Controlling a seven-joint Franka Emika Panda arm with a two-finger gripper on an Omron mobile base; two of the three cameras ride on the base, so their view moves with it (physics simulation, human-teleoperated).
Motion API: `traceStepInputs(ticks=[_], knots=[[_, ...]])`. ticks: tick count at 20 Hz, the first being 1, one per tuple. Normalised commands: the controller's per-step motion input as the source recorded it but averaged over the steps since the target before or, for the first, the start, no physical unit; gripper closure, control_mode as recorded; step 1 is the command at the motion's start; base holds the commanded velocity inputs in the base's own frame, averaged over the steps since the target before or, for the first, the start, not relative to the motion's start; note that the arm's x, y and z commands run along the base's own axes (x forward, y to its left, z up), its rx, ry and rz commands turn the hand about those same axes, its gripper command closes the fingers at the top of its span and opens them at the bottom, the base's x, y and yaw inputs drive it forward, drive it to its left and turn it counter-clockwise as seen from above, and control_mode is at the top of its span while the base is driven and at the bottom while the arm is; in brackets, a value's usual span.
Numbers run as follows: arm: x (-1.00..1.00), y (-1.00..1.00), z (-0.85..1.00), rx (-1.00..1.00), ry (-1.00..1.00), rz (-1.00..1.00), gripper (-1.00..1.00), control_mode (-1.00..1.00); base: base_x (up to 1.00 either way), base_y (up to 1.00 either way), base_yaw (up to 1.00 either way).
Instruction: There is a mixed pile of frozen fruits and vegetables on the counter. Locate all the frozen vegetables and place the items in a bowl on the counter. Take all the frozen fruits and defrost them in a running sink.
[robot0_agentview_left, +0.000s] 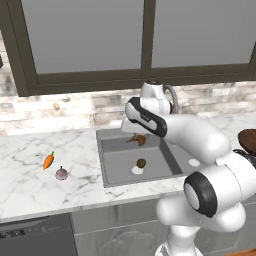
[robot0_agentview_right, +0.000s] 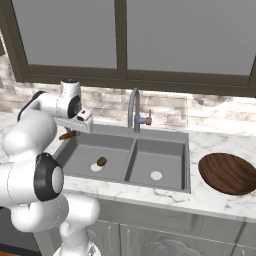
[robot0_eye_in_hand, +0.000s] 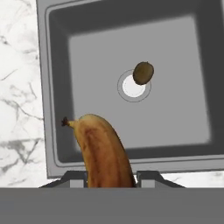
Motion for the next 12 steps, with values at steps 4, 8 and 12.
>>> traceStepInputs(ticks=[4,8,12], knots=[[0.08,-0.1,-0.12,-0.04,0.0,0.0,1.0,-1.0,0.0,0.0,0.0],[0.07,-0.05,-0.18,-0.05,0.0,0.0,1.0,-1.0,0.0,0.0,0.0],[0.06,-0.09,-0.21,-0.05,0.0,0.0,1.0,-1.0,0.0,0.0,0.0]])
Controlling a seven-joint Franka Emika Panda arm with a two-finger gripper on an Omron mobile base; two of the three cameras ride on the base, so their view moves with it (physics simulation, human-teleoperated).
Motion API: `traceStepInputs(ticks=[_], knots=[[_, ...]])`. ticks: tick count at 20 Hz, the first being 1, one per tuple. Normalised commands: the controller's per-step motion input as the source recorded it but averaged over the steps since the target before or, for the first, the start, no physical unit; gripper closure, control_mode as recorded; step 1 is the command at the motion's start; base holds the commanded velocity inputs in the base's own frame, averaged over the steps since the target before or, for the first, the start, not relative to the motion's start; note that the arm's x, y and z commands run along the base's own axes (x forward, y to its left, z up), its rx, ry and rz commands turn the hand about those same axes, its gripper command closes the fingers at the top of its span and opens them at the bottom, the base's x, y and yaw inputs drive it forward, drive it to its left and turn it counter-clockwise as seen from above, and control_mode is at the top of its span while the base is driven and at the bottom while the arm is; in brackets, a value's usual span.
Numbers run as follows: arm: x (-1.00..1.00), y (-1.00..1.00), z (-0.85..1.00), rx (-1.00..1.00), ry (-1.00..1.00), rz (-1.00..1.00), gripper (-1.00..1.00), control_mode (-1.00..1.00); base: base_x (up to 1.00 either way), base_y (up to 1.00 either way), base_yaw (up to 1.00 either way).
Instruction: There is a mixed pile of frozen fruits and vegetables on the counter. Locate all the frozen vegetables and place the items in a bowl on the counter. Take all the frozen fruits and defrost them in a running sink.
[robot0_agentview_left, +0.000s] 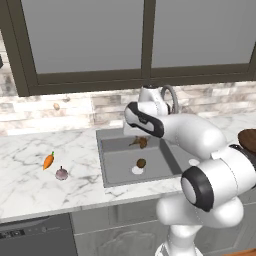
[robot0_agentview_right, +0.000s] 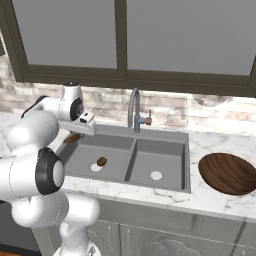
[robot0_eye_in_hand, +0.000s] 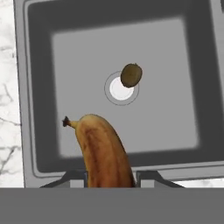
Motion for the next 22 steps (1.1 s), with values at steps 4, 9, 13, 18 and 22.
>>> traceStepInputs(ticks=[4,9,13,18,22], knots=[[0.04,-0.07,-0.18,-0.04,0.0,0.01,1.0,-1.0,0.0,0.0,0.0],[0.02,-0.07,-0.19,-0.04,0.0,0.02,1.0,-1.0,0.0,0.0,0.0],[0.04,-0.08,-0.19,-0.03,0.0,0.04,1.0,-1.0,0.0,0.0,0.0],[0.02,-0.04,-0.09,0.0,-0.03,0.08,1.0,-1.0,0.0,0.0,0.0],[0.01,-0.05,-0.04,0.0,-0.04,0.1,1.0,-1.0,0.0,0.0,0.0]])
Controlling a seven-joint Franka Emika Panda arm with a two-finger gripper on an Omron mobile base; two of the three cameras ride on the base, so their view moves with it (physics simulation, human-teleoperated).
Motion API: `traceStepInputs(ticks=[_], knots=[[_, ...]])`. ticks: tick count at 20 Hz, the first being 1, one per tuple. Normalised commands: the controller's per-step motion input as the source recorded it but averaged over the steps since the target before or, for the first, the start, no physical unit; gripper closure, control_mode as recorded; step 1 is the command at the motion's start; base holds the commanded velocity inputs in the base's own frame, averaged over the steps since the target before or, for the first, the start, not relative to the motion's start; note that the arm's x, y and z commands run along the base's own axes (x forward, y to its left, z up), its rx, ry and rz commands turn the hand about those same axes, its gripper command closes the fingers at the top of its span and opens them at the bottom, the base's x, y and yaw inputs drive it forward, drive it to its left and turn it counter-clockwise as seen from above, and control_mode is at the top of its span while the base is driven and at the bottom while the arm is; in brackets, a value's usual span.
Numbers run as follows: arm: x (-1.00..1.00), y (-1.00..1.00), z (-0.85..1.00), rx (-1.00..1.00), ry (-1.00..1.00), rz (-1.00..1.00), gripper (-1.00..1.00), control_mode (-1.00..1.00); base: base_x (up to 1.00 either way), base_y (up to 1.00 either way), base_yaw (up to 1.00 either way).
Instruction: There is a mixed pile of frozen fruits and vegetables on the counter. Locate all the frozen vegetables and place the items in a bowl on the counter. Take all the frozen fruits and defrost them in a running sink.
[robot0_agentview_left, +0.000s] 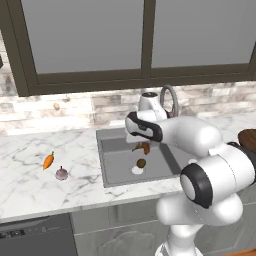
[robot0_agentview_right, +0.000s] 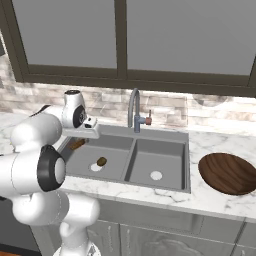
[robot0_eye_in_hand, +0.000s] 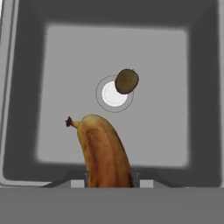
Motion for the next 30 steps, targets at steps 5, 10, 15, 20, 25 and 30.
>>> traceStepInputs(ticks=[5,10,15,20,25,30], knots=[[0.01,-0.05,-0.01,0.0,-0.04,0.11,1.0,-1.0,0.0,0.0,0.0],[0.04,-0.05,-0.05,0.0,-0.03,0.11,1.0,-1.0,0.0,0.0,0.0],[0.11,0.0,-0.11,0.0,-0.02,0.1,1.0,-1.0,0.0,0.0,0.0],[0.3,0.0,-0.19,0.0,0.0,0.08,1.0,-1.0,0.0,0.0,0.0],[0.32,0.0,-0.19,0.0,0.0,0.08,1.0,-1.0,0.0,0.0,0.0],[0.32,0.0,-0.17,0.0,0.0,0.09,1.0,-1.0,0.0,0.0,0.0]])
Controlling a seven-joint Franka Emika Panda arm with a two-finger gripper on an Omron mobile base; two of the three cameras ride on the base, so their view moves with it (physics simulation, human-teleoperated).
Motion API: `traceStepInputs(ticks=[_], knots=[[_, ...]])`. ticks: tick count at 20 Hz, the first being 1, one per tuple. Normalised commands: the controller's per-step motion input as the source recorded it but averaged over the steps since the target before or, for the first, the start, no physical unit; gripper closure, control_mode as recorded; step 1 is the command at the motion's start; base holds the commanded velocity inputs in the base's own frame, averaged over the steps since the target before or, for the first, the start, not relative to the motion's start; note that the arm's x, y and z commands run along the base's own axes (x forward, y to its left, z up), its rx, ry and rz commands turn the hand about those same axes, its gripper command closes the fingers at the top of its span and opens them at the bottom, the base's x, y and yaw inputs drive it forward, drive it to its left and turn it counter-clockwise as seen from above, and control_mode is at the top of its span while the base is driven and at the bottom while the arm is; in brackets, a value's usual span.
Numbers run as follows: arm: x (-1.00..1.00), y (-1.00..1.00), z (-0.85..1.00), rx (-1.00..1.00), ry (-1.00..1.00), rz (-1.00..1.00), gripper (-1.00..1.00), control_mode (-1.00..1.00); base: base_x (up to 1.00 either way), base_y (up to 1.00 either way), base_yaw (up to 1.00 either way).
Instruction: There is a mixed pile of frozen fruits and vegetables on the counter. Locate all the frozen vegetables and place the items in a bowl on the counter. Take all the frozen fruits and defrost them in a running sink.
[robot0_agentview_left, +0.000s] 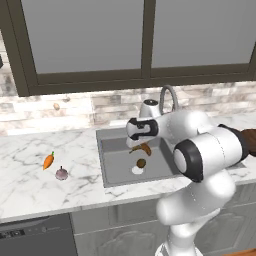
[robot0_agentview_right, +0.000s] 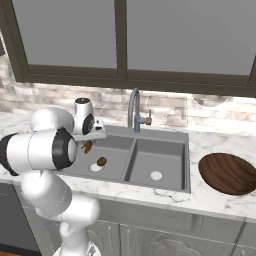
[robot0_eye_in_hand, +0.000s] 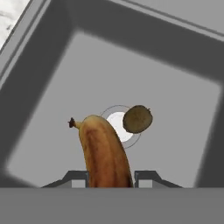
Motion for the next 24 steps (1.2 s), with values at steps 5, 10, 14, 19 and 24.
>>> traceStepInputs(ticks=[5,10,14,19,24], knots=[[0.31,0.0,-0.2,0.0,0.0,0.09,1.0,-1.0,0.0,0.0,0.0],[0.33,0.0,-0.24,0.0,0.0,0.09,1.0,-1.0,0.0,0.0,0.0],[0.24,-0.01,-0.28,0.0,0.0,0.08,1.0,-1.0,0.0,0.0,0.0],[0.05,0.0,-0.09,0.0,0.0,0.0,1.0,-1.0,0.0,0.0,0.0],[0.01,0.0,0.0,0.0,0.0,0.0,1.0,-1.0,0.0,0.0,0.0]])
